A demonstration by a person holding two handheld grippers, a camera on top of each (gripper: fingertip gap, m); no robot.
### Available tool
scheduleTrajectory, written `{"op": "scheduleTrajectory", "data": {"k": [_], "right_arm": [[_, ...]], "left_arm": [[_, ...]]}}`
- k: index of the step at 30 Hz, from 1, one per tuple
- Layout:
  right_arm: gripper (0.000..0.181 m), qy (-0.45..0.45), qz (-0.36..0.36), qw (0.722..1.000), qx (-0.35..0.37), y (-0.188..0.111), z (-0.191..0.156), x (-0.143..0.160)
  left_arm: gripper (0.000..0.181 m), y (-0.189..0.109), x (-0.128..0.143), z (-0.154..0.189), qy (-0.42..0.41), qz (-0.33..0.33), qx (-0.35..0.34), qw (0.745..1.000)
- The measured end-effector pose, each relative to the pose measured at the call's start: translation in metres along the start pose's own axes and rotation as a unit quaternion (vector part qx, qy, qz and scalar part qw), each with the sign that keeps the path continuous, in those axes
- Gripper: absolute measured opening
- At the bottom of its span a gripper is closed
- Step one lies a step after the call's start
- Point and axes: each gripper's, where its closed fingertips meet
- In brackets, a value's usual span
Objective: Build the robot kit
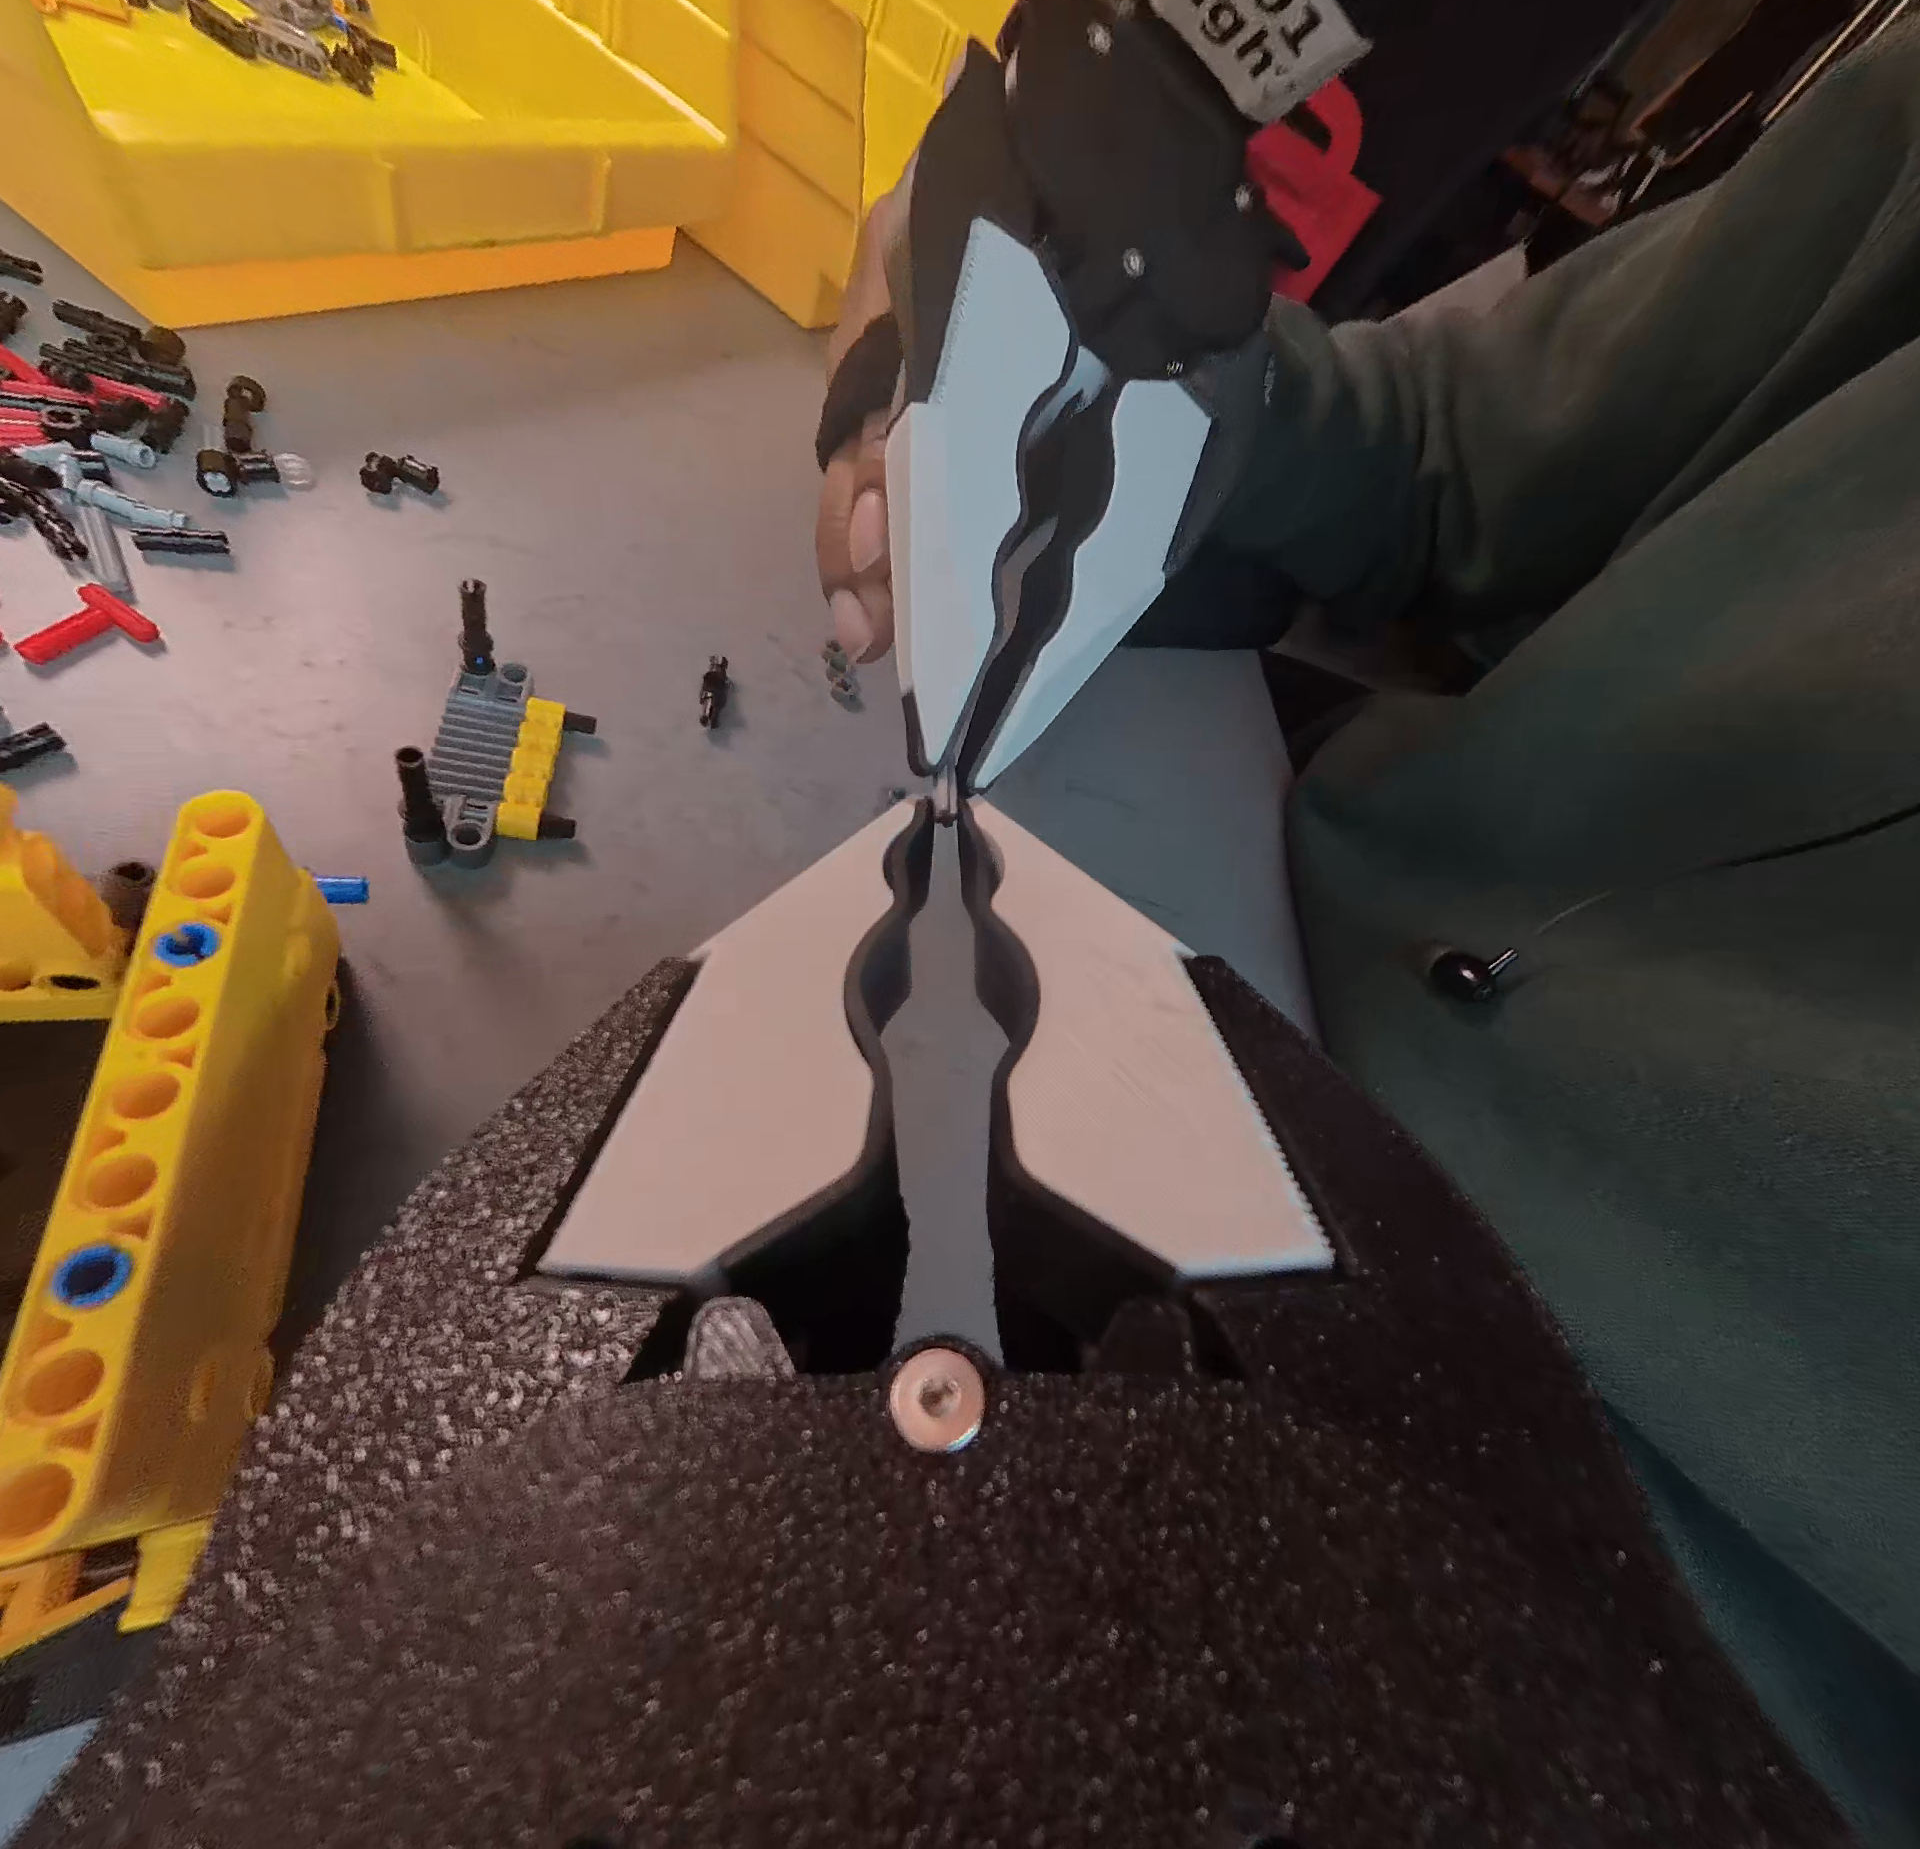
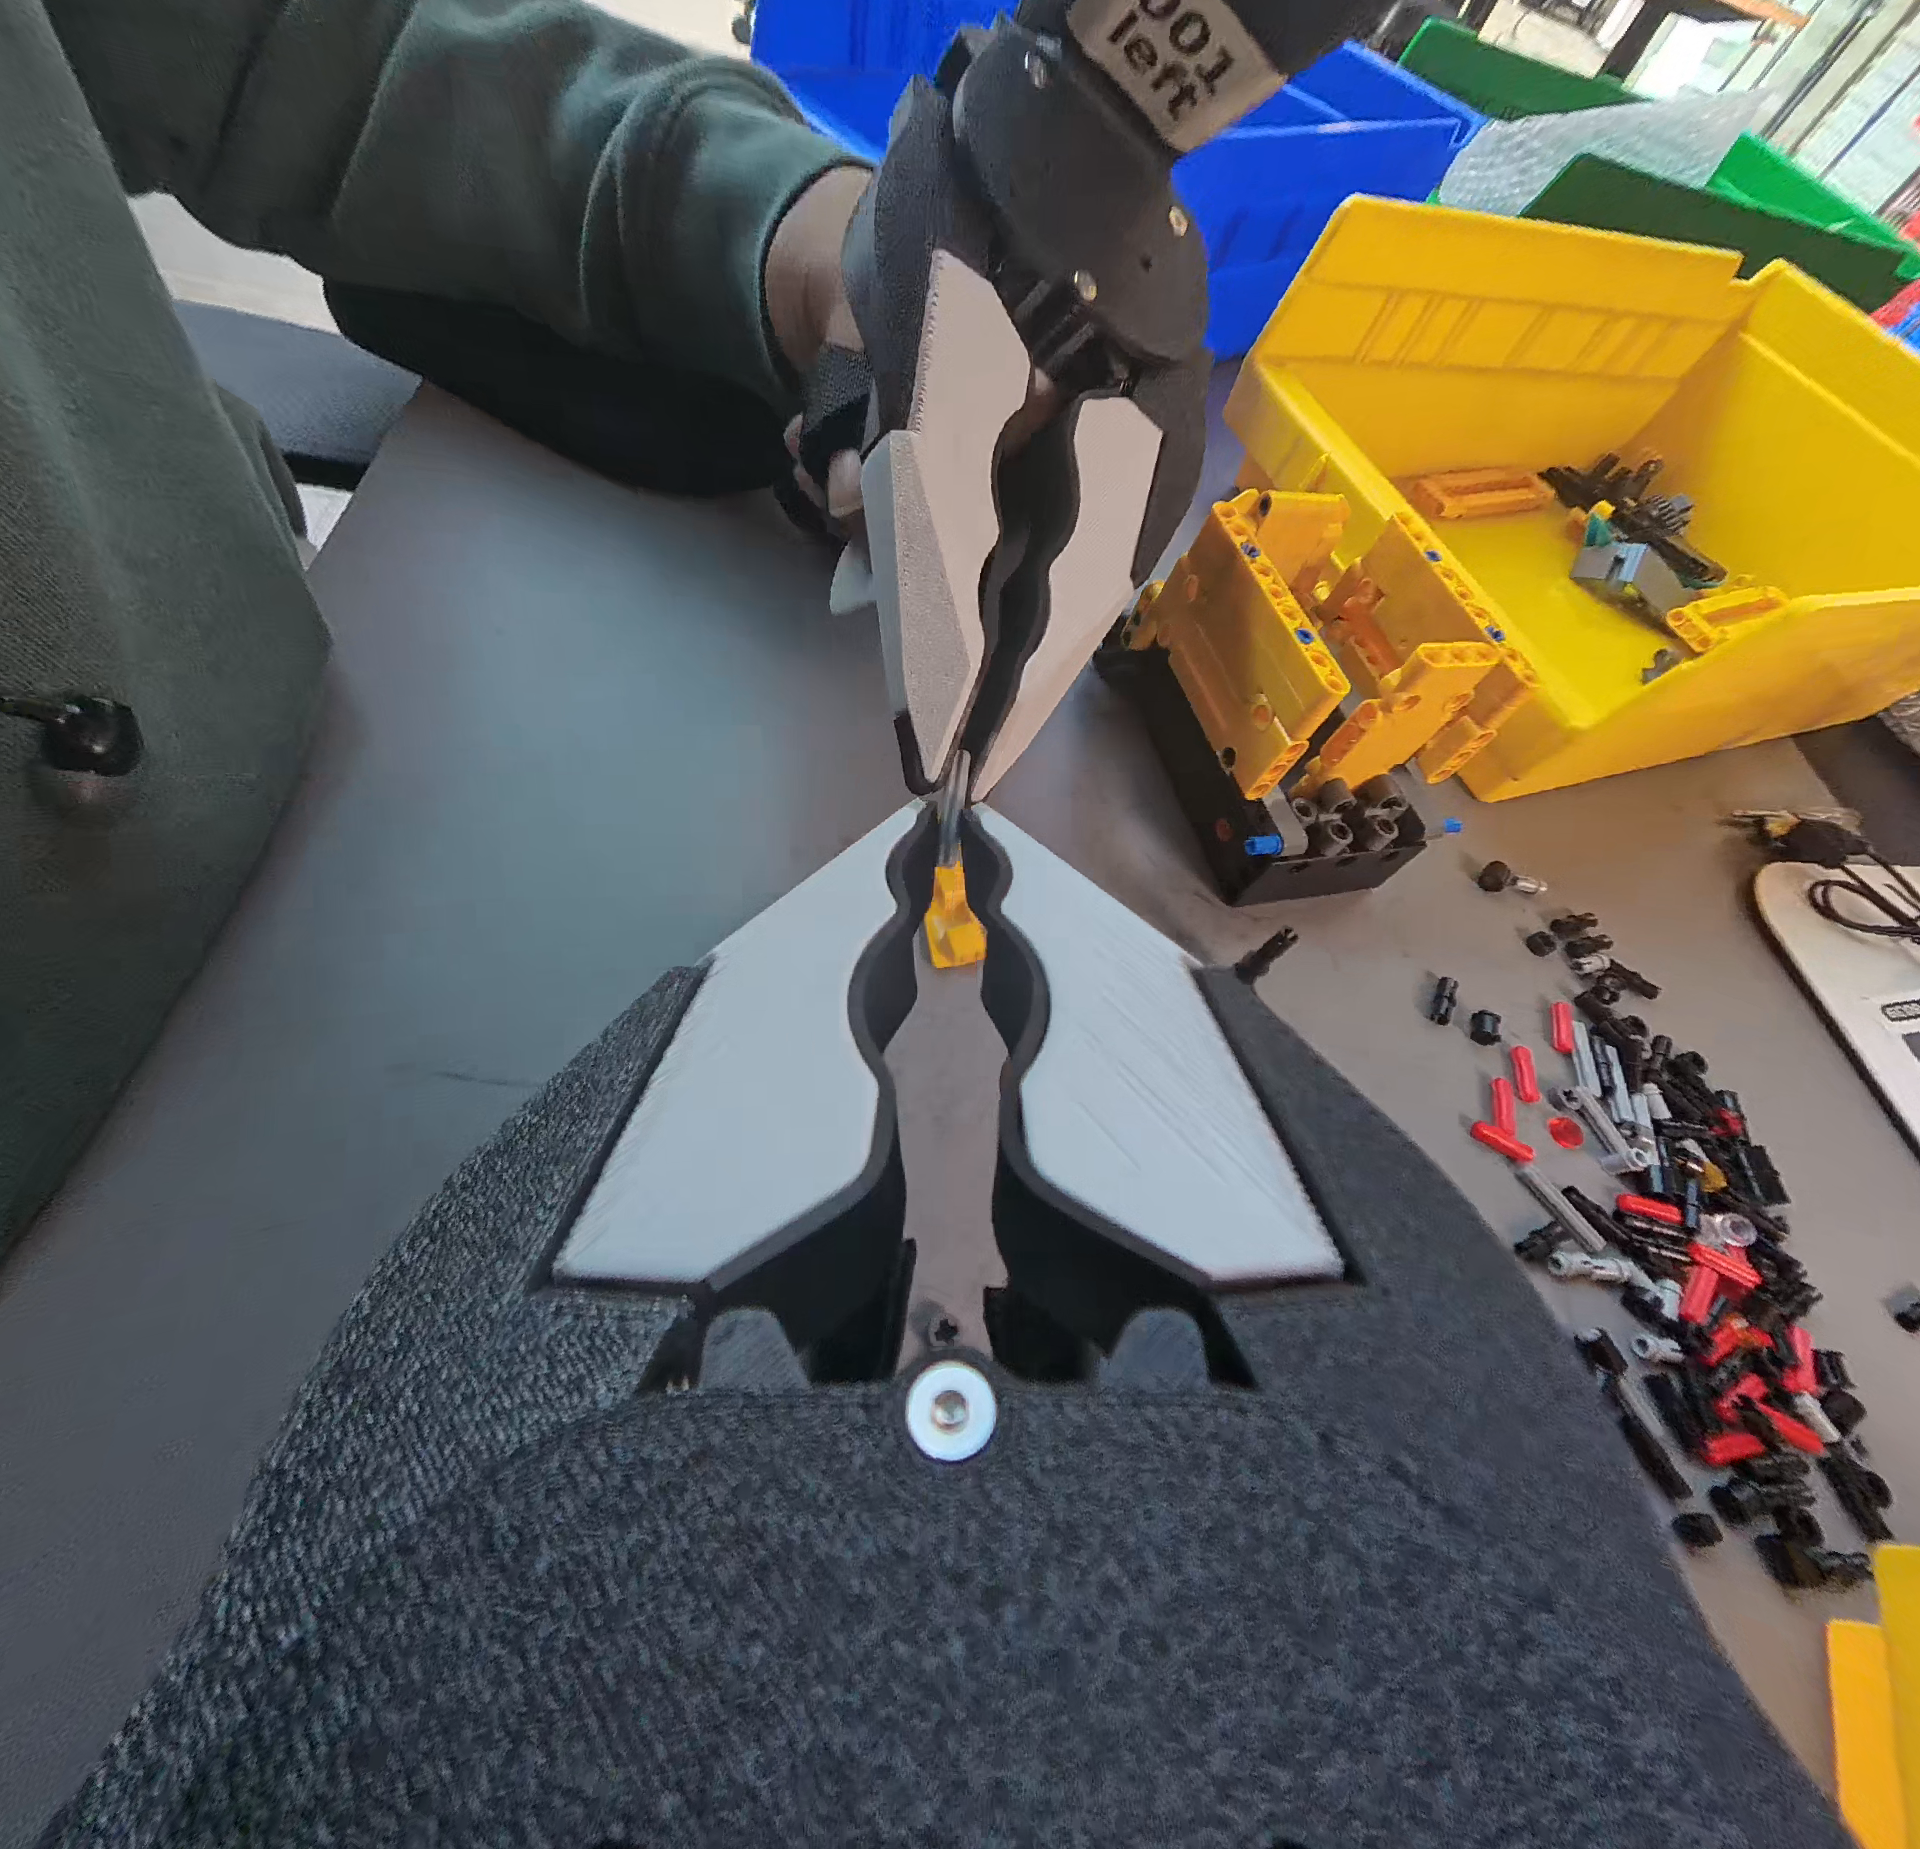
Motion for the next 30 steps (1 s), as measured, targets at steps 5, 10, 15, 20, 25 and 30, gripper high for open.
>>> {"op": "scheduleTrajectory", "data": {"k": [5, 10, 15, 20, 25, 30], "right_arm": [[0.009, -0.019, 0.056, 0.998, 0.018, -0.007, 0.002, -0.02], [0.004, -0.035, 0.076, 0.996, 0.041, -0.011, 0.005, -0.03], [0.004, -0.053, 0.083, 0.993, 0.063, -0.014, 0.007, -0.036], [0.006, -0.07, 0.093, 0.989, 0.086, -0.017, 0.01, -0.043], [0.007, -0.082, 0.09, 0.989, 0.087, -0.017, 0.008, -0.044], [0.004, -0.09, 0.076, 0.99, 0.083, -0.016, 0.007, -0.04]], "left_arm": [[0.003, -0.013, -0.024, 0.01, -0.09, 0.068, 0.082, 0.99], [0.003, -0.017, -0.032, 0.016, -0.145, 0.091, 0.13, 0.977], [0.002, -0.019, -0.039, 0.017, -0.204, 0.111, 0.175, 0.957], [0.003, -0.021, -0.043, 0.016, -0.244, 0.124, 0.198, 0.941], [0.003, -0.021, -0.042, 0.018, -0.25, 0.121, 0.206, 0.938], [0.003, -0.018, -0.039, 0.018, -0.262, 0.112, 0.21, 0.935]]}}
Point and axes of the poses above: each gripper's, where its closed fingertips meet, y out along the fingers, x out of its underside, z = x × y across the jaws, and after that the axes turned 9 degrees about -x, right-handed
